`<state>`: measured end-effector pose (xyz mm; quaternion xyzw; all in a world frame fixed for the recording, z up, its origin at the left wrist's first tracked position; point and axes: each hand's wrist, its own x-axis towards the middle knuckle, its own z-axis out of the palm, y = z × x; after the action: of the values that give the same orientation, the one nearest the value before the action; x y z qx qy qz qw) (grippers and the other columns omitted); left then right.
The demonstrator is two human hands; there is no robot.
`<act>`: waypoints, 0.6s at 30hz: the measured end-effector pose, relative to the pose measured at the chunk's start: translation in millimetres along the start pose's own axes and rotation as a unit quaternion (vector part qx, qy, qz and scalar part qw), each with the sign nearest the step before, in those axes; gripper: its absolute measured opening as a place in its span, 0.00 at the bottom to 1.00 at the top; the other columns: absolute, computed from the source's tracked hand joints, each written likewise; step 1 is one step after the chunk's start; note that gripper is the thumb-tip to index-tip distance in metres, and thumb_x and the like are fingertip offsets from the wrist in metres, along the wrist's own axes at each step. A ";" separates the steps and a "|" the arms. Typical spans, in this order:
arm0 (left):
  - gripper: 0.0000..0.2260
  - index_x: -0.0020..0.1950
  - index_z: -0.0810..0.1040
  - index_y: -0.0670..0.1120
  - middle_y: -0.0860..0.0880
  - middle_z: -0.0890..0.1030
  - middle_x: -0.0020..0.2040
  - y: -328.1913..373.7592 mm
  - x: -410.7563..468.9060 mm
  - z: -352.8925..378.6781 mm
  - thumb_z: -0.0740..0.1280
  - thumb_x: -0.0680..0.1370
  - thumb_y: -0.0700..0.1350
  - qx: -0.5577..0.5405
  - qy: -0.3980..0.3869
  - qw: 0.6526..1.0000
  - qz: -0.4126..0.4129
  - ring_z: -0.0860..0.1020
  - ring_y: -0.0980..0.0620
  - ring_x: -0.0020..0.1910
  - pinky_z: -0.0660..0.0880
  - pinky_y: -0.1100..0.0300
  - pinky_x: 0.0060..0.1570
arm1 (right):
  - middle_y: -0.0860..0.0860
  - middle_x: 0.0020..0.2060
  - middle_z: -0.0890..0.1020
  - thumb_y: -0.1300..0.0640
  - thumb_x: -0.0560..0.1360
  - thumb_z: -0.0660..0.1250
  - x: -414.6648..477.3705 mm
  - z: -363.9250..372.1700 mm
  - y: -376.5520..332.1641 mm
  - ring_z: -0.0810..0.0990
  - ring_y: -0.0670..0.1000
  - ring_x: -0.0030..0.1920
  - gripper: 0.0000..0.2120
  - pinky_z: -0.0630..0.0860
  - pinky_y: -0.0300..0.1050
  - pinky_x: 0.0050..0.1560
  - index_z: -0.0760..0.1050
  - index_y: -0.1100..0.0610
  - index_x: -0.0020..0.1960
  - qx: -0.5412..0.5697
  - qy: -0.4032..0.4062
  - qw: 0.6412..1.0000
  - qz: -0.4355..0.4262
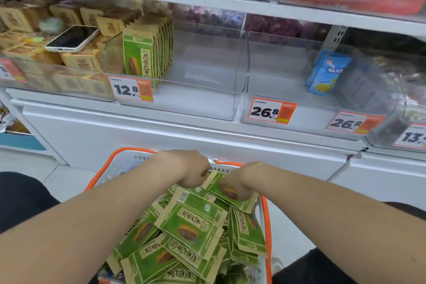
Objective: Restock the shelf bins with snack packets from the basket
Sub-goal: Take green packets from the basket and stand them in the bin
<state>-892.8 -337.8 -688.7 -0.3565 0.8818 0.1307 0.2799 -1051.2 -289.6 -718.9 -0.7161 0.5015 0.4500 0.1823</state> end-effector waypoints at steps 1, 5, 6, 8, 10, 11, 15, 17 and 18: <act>0.14 0.67 0.78 0.48 0.45 0.79 0.63 -0.1 1.6 -0.5 0.60 0.85 0.50 0.000 0.003 1.000 0.002 0.81 0.43 0.57 0.75 0.52 0.47 | 0.54 0.60 0.77 0.60 0.83 0.61 3.7 3.0 -0.8 0.73 0.55 0.46 0.27 0.70 0.47 0.37 0.60 0.52 0.80 0.038 0.007 0.999 0.006; 0.14 0.67 0.78 0.49 0.45 0.79 0.63 -3.2 6.4 1.0 0.59 0.85 0.50 -0.004 -0.008 1.000 0.000 0.81 0.42 0.57 0.75 0.51 0.49 | 0.55 0.55 0.80 0.60 0.80 0.66 28.8 20.6 -5.3 0.74 0.55 0.40 0.38 0.71 0.49 0.32 0.47 0.52 0.83 0.104 0.117 0.985 0.070; 0.14 0.68 0.77 0.49 0.45 0.79 0.63 -4.4 6.9 1.1 0.59 0.85 0.49 -0.001 -0.013 1.000 -0.001 0.81 0.42 0.58 0.75 0.51 0.48 | 0.55 0.54 0.79 0.56 0.80 0.67 34.5 23.3 -6.2 0.76 0.56 0.42 0.37 0.72 0.50 0.32 0.50 0.53 0.82 0.106 0.143 0.980 0.084; 0.14 0.68 0.77 0.50 0.45 0.79 0.64 -6.5 7.3 1.3 0.60 0.85 0.50 0.000 -0.020 1.000 -0.006 0.81 0.43 0.58 0.76 0.51 0.50 | 0.56 0.57 0.78 0.48 0.79 0.71 37.5 20.9 -7.6 0.79 0.58 0.51 0.33 0.73 0.52 0.38 0.60 0.58 0.76 0.101 0.159 0.978 0.089; 0.14 0.68 0.77 0.50 0.46 0.78 0.65 -8.6 7.6 1.2 0.60 0.85 0.50 -0.003 -0.023 1.000 -0.009 0.80 0.43 0.59 0.76 0.51 0.52 | 0.55 0.54 0.79 0.49 0.78 0.73 36.1 12.7 -9.7 0.80 0.56 0.49 0.20 0.73 0.50 0.38 0.74 0.60 0.62 0.076 0.138 0.985 0.065; 0.14 0.69 0.76 0.50 0.46 0.78 0.65 -8.6 6.0 0.1 0.59 0.85 0.49 -0.004 -0.026 1.000 -0.011 0.80 0.43 0.59 0.76 0.51 0.52 | 0.54 0.48 0.80 0.53 0.79 0.72 35.7 8.0 -10.7 0.79 0.53 0.44 0.10 0.74 0.48 0.37 0.76 0.58 0.53 0.073 0.133 0.987 0.057; 0.12 0.62 0.79 0.45 0.45 0.80 0.54 -8.0 4.4 0.3 0.59 0.85 0.45 -0.014 -0.021 0.999 -0.038 0.81 0.43 0.53 0.76 0.51 0.50 | 0.55 0.54 0.79 0.51 0.81 0.68 33.4 -6.0 -7.5 0.79 0.56 0.54 0.12 0.79 0.50 0.48 0.77 0.59 0.59 0.108 0.138 0.983 0.052; 0.09 0.50 0.78 0.43 0.47 0.76 0.42 -10.5 2.1 -1.4 0.59 0.85 0.43 -0.024 -0.003 0.997 -0.073 0.79 0.46 0.43 0.75 0.53 0.43 | 0.56 0.55 0.80 0.49 0.81 0.69 26.0 -15.6 -3.3 0.81 0.57 0.55 0.17 0.80 0.50 0.51 0.76 0.60 0.62 0.158 0.156 0.974 0.048; 0.10 0.46 0.76 0.44 0.47 0.75 0.41 -12.4 -0.8 -4.2 0.59 0.85 0.43 -0.030 0.012 0.995 -0.092 0.77 0.48 0.39 0.73 0.55 0.40 | 0.55 0.53 0.81 0.48 0.80 0.70 21.0 -21.4 -1.5 0.82 0.57 0.53 0.18 0.80 0.49 0.49 0.76 0.60 0.61 0.182 0.175 0.967 0.043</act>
<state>-885.2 -348.0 -685.2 -0.4457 0.8443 0.1263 0.2694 -1038.0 -315.9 -725.2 -0.7165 0.6289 0.2263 0.1996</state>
